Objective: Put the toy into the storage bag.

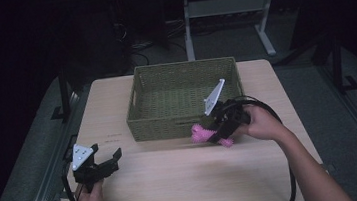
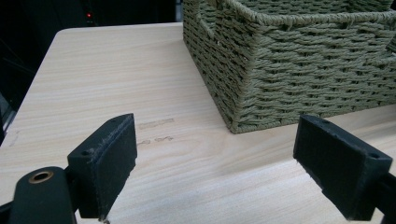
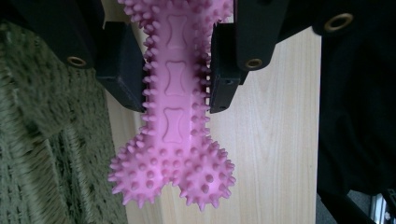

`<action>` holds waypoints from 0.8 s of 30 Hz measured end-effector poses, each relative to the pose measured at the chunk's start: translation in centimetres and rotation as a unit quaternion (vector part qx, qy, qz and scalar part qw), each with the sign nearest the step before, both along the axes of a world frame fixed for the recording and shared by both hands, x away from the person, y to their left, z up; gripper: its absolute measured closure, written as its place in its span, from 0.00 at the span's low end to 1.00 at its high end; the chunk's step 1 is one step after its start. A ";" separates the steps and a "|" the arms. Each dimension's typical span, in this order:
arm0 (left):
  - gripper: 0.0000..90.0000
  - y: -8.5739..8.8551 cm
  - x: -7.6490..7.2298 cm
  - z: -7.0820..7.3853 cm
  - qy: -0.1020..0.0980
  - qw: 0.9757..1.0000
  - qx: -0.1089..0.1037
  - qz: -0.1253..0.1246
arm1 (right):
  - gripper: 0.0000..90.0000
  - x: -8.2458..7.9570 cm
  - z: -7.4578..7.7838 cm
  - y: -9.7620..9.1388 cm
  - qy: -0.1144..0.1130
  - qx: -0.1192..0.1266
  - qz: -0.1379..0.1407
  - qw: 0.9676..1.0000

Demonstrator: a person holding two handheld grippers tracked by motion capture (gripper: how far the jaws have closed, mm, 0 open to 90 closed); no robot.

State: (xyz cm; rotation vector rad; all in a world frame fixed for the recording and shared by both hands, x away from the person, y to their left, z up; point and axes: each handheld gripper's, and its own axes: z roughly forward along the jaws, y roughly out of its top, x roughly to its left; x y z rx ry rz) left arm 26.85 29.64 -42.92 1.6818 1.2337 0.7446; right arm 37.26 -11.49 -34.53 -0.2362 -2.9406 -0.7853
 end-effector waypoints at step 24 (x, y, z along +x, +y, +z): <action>0.14 0.2 0.0 0.1 -0.002 1.000 -0.001 0.001 | 0.64 2.1 2.8 -0.2 -0.003 0.004 -0.006 1.000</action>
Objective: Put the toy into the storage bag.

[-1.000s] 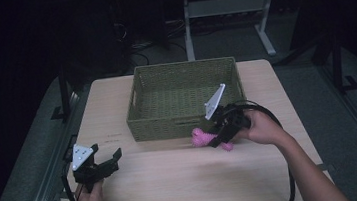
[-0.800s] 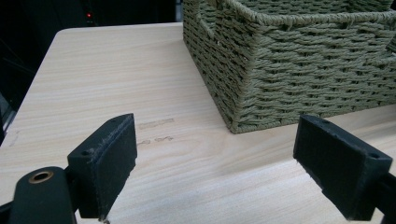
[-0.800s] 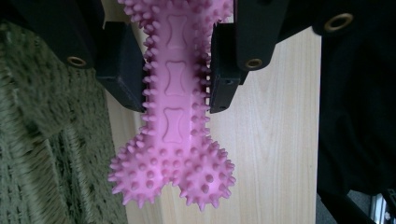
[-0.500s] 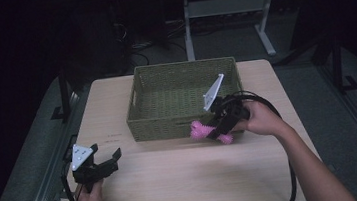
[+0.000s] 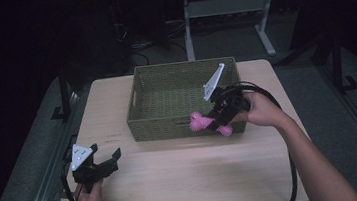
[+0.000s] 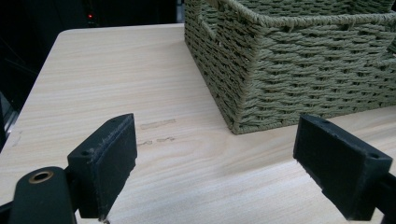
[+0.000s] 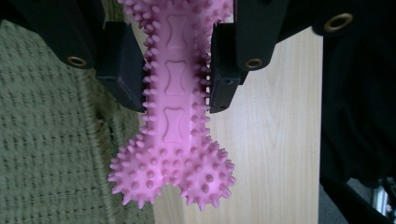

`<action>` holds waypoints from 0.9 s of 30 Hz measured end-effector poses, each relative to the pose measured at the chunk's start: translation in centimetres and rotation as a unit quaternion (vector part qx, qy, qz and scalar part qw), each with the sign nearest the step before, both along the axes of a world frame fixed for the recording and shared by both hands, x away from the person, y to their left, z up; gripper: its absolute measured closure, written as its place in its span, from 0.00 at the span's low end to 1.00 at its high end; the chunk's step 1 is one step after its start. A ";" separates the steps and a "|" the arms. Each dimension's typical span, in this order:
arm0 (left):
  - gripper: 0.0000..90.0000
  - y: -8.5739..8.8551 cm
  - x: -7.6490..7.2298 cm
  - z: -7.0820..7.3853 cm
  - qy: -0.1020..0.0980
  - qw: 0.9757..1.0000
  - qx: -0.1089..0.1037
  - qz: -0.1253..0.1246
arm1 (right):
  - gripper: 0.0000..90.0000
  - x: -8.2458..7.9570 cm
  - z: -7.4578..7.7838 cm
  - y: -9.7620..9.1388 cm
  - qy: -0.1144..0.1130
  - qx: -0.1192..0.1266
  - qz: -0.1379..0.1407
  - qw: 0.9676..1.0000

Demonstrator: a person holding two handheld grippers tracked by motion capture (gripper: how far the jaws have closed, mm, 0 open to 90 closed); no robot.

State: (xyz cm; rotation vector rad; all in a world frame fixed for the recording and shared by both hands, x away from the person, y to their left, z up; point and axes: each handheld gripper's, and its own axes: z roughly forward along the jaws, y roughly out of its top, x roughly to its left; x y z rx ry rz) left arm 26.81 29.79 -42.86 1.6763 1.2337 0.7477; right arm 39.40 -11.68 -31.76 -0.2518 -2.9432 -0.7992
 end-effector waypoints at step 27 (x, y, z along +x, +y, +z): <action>0.14 0.1 0.0 0.0 0.000 1.000 -0.002 0.001 | 0.64 3.2 2.9 0.0 -0.012 -0.017 -0.016 1.000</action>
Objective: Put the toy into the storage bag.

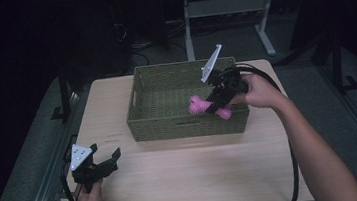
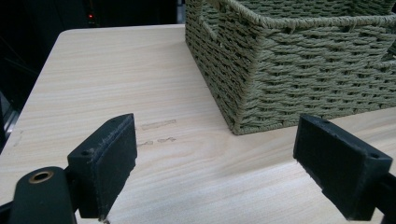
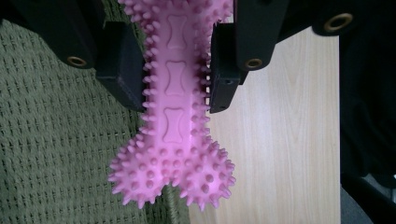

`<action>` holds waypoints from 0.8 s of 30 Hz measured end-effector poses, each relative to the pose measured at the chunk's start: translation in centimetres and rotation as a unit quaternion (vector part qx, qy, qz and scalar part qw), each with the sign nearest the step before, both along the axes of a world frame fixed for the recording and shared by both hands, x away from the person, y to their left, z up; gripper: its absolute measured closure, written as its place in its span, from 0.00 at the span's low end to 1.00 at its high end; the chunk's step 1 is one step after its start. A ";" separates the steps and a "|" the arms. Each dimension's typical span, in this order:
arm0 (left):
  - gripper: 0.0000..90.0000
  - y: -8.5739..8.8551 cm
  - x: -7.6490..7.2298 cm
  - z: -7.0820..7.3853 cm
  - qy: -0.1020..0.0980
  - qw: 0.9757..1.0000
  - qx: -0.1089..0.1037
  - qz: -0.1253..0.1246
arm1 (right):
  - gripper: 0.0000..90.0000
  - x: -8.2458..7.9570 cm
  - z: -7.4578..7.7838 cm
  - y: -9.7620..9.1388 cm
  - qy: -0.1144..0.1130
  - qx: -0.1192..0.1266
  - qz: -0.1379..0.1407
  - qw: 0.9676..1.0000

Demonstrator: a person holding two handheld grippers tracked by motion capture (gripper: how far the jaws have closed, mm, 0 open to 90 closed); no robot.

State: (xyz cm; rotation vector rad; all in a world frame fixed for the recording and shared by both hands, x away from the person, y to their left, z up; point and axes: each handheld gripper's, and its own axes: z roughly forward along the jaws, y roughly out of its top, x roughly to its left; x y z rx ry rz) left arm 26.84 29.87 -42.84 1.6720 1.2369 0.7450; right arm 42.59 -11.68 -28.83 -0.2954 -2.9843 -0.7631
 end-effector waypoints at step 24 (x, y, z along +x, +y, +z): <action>0.14 0.2 0.1 0.0 0.001 1.000 -0.005 0.001 | 0.64 5.1 -1.5 -0.4 0.016 -0.019 -0.037 0.999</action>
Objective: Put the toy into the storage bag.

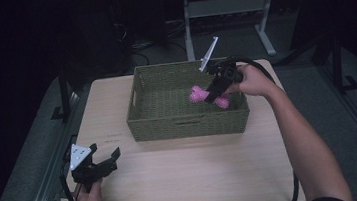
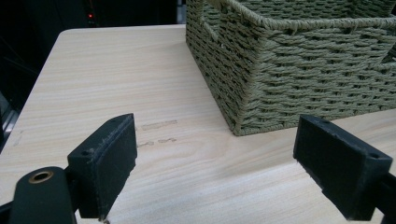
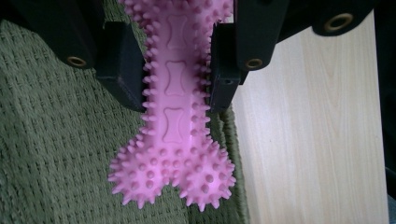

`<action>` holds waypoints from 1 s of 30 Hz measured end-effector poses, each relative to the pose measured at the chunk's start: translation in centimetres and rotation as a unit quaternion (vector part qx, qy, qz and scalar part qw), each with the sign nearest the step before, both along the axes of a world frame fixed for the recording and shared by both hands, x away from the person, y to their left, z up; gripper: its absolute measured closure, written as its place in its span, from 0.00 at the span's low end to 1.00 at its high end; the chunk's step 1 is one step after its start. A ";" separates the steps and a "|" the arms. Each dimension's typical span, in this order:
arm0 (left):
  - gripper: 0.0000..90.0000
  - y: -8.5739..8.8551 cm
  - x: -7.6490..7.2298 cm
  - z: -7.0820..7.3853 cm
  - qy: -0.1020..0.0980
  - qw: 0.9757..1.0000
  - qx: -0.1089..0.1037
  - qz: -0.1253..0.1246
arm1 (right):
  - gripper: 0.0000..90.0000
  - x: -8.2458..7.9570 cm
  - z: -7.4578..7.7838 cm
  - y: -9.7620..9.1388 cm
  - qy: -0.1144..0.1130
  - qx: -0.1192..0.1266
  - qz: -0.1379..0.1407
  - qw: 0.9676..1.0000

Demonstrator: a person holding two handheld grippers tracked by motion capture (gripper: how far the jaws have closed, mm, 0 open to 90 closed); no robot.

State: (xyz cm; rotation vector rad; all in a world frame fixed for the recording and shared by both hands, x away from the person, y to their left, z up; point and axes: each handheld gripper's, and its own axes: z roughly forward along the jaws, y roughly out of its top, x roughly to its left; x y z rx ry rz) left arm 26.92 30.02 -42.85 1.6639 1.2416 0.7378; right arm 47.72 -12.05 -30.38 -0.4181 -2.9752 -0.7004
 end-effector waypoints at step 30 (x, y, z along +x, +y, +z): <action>0.14 0.0 0.2 0.0 0.001 1.000 0.002 0.000 | 0.64 2.2 -3.6 1.1 0.026 -0.020 -0.004 0.999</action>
